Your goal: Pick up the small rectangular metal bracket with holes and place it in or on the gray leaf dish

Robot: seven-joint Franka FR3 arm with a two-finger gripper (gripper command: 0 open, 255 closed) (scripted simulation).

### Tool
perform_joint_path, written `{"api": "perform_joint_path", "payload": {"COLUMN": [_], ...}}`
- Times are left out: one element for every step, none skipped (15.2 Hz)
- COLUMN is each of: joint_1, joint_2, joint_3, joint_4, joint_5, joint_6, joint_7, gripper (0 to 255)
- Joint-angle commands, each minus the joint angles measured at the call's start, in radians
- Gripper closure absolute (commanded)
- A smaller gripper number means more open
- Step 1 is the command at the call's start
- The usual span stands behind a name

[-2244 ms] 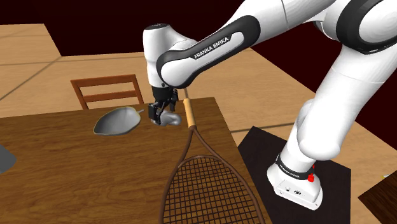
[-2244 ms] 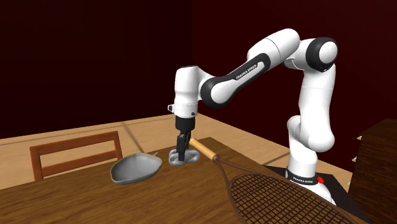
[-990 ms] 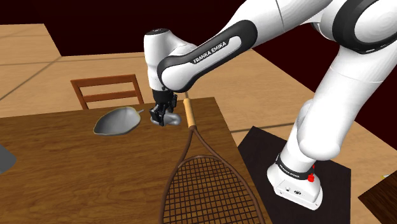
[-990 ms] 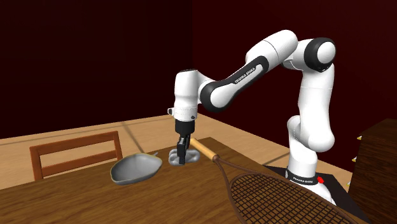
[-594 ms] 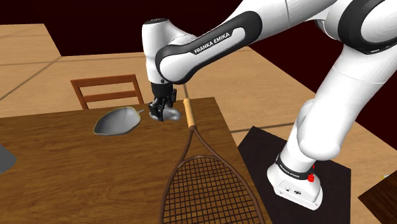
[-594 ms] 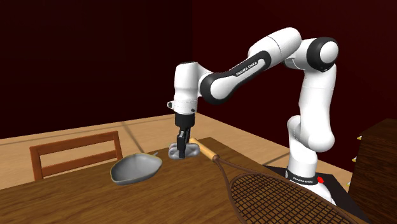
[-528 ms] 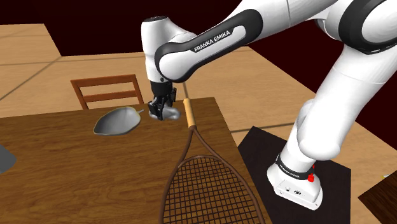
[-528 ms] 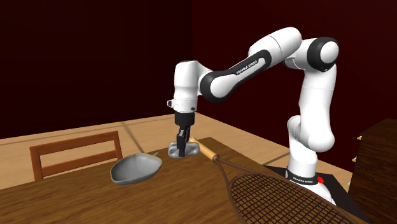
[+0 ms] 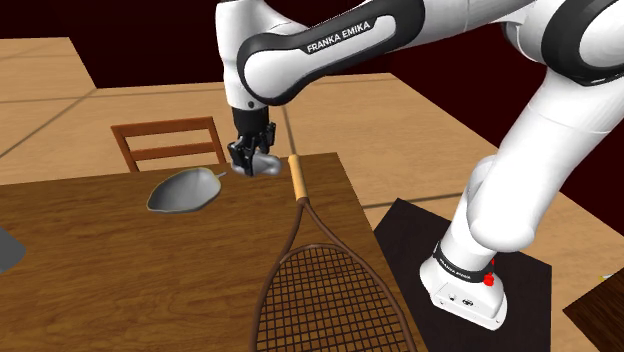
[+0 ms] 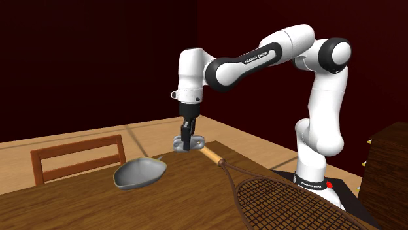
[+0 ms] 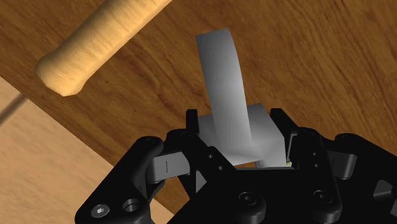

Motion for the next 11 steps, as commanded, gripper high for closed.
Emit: {"api": "perform_joint_path", "payload": {"joint_1": [-0.001,-0.001,-0.001,-0.001,-0.001,-0.002,-0.002,-0.002,0.003,0.009,0.015], "joint_2": [-0.007,-0.009,-0.011,-0.013,-0.015,-0.016,-0.017,-0.018,0.021,0.06,0.1], "joint_3": [-0.001,-0.002,-0.002,-0.002,-0.003,-0.003,-0.003,-0.004,0.006,0.014,0.022], "joint_4": [0.017,0.028,0.04,0.051,0.063,0.075,0.087,0.096,0.139,0.183,0.229], "joint_5": [0.002,0.003,0.003,0.003,0.004,0.004,0.004,0.005,-0.007,-0.019,-0.033], "joint_6": [-0.024,-0.038,-0.051,-0.064,-0.078,-0.091,-0.104,-0.114,-0.119,-0.125,-0.133], "joint_7": [-0.003,-0.003,-0.004,-0.004,-0.005,-0.005,-0.005,-0.005,0.013,0.031,0.048], "gripper": [255,255,255,255,255,255,255,255,255,255,255]}}
